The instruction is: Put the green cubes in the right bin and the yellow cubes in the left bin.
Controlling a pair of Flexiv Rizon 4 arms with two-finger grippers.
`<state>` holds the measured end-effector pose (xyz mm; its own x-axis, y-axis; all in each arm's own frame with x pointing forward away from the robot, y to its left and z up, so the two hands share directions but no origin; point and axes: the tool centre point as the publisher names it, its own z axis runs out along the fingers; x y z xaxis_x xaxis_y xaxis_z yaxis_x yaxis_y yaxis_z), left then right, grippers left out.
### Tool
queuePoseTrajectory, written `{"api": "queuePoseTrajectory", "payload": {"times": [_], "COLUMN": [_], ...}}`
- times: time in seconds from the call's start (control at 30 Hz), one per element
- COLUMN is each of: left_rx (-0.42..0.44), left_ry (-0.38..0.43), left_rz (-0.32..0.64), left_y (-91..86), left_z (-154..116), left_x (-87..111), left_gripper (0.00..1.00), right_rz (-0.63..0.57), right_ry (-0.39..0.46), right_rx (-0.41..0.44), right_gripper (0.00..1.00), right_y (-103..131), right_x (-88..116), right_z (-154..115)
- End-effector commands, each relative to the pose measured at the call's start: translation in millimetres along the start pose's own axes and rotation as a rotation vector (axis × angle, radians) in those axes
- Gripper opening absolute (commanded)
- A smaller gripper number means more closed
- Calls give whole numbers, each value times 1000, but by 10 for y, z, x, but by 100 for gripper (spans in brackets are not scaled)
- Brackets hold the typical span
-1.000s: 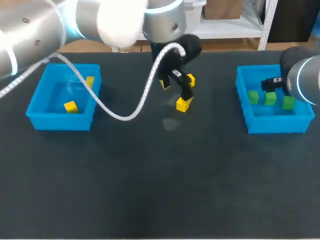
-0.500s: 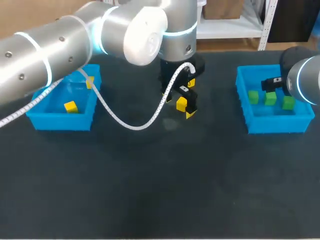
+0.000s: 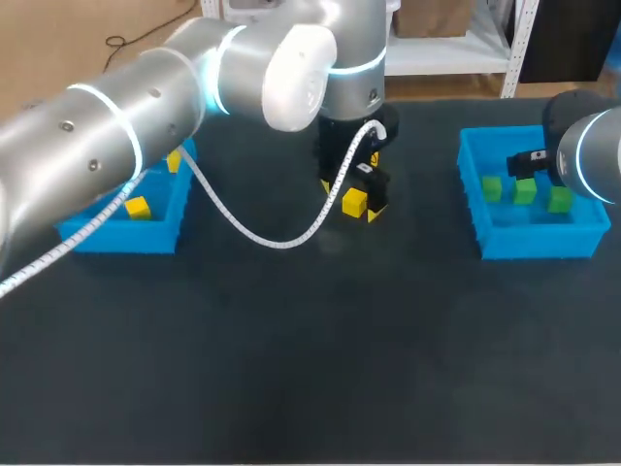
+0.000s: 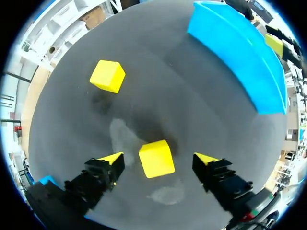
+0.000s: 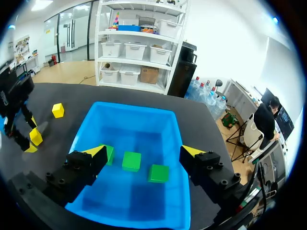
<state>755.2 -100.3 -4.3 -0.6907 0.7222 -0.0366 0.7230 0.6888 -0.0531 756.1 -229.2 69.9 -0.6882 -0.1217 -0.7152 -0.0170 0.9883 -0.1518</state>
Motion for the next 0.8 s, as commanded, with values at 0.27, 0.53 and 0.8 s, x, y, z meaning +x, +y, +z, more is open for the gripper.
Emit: {"api": "queuePoseTrajectory", "payload": {"times": [0.27, 0.53, 0.8], "left_rx": [33, 23, -69], "left_ry": [95, 35, -102], "left_rz": [48, 20, -55], "left_y": [5, 193, 757], "left_z": [43, -263, -984], "left_x": [-31, -51, -74], "left_gripper": [0, 0, 0], "right_rz": [1, 1, 1], "right_ry": [-7, -7, -7], "right_rx": [-2, -2, -2], "right_gripper": [100, 100, 100], "right_y": [-10, -10, -10], "right_x": [17, 17, 17], "right_z": [-6, -6, -6]}}
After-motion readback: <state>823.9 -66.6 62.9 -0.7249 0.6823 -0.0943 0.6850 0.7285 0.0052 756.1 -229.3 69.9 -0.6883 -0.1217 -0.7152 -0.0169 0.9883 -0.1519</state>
